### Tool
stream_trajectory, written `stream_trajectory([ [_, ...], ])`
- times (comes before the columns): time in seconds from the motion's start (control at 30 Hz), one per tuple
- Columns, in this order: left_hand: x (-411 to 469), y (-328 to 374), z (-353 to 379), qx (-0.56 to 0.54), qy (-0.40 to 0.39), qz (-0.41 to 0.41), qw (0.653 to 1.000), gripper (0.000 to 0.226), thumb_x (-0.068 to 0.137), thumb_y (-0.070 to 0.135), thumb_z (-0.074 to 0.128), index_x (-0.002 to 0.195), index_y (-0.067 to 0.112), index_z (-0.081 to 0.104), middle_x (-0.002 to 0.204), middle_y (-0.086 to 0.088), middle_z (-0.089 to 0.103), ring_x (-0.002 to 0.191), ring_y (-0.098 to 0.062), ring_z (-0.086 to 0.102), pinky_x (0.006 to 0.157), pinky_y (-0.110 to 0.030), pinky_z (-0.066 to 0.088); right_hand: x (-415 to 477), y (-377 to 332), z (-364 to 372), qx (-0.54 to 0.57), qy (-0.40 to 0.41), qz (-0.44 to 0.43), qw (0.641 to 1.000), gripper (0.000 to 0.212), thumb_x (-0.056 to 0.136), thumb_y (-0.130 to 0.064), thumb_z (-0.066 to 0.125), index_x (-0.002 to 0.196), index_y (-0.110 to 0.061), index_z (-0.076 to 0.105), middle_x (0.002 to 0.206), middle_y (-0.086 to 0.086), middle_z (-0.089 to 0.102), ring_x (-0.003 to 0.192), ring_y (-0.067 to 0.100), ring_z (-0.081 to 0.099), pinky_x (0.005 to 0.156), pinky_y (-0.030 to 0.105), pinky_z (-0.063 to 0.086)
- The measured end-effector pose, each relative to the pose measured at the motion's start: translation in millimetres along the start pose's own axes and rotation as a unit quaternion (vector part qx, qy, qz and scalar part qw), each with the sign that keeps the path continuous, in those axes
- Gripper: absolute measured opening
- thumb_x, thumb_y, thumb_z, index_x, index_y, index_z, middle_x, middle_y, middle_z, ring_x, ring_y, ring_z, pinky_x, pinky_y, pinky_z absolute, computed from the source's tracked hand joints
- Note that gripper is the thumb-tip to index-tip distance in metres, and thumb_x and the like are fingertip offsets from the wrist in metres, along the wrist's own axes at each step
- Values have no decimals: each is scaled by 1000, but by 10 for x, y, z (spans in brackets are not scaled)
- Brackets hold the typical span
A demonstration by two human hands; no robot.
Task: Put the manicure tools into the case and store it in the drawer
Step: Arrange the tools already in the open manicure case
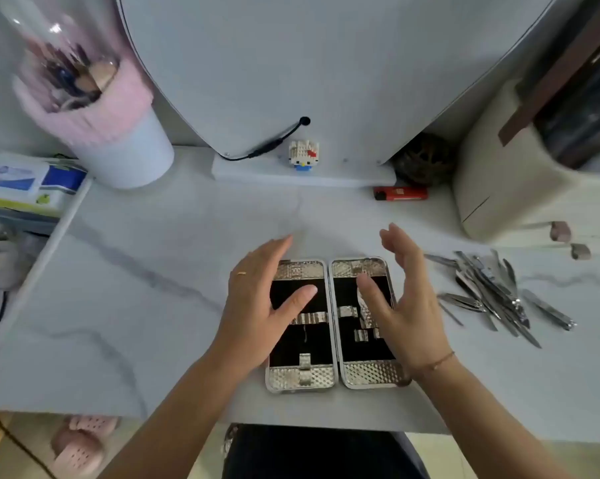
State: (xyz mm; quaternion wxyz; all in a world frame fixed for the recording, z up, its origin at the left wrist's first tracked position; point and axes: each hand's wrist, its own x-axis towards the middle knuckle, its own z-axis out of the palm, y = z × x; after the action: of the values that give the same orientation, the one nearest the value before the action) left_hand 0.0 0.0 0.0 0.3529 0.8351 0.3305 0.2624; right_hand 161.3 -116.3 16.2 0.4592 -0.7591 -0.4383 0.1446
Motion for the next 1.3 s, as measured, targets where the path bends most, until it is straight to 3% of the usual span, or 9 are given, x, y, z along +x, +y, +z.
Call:
stream_trajectory([
  [0.17,-47,-99,50,6,-21,-33,999,70,79,70,42,141,38,33,141,22,38,135,-6,30,111,-32,28,-96,95,-5,13,6,-27,1000,64,83,-48,53,139,-27,31,139,-13,43,131,-1,37,108,12,27],
  [0.37,-51,-97,46,59,-33,23,997,80,75,78,33,138,30,42,140,12,46,132,-8,35,112,-38,26,-232,261,-300,-49,31,-57,997,47,82,-48,55,124,-26,52,129,-13,49,121,-2,43,101,12,33],
  [0.43,-58,-119,54,65,-38,29,997,82,74,80,32,138,28,43,142,9,46,133,-9,36,112,-36,28,-312,356,-453,-76,59,-59,994,37,82,-35,62,117,-22,59,119,-10,54,114,6,49,95,17,37],
  [0.63,-107,-36,54,63,-48,10,997,70,84,71,36,135,25,47,139,6,49,129,-11,41,106,-33,32,-464,589,-752,-137,105,-8,985,12,78,-17,71,91,-16,71,91,0,65,79,13,55,69,10,36],
  [0.73,-115,19,39,37,-42,-17,998,57,89,57,33,131,23,51,134,3,54,123,-10,45,97,-26,30,-449,622,-737,-159,108,17,981,6,77,-18,70,83,-19,71,78,0,66,72,16,55,61,12,35],
  [0.9,-135,86,25,4,-25,-46,999,50,95,50,30,124,20,57,122,0,60,111,-12,50,92,-26,31,-386,556,-718,-182,91,53,978,9,79,-21,68,84,-14,71,81,1,66,78,17,56,68,24,36],
  [1.07,-129,63,27,5,-22,-57,998,59,90,58,29,129,22,54,127,1,59,118,-15,50,98,-29,33,-298,485,-722,-248,50,122,960,19,84,-19,57,76,-5,68,77,15,66,80,33,61,58,26,37],
  [1.2,-122,47,30,-2,-22,-57,998,62,88,60,28,129,22,54,127,2,59,118,-14,49,97,-29,33,-248,503,-671,-299,27,139,944,36,86,-18,50,52,-15,40,59,5,42,65,28,42,48,26,26],
  [1.3,-114,15,29,-10,-22,-56,998,62,88,61,28,129,23,54,125,3,59,117,-13,50,97,-29,33,-242,541,-644,-300,32,139,943,34,88,-19,48,55,-17,38,73,9,49,71,27,43,59,28,32],
])
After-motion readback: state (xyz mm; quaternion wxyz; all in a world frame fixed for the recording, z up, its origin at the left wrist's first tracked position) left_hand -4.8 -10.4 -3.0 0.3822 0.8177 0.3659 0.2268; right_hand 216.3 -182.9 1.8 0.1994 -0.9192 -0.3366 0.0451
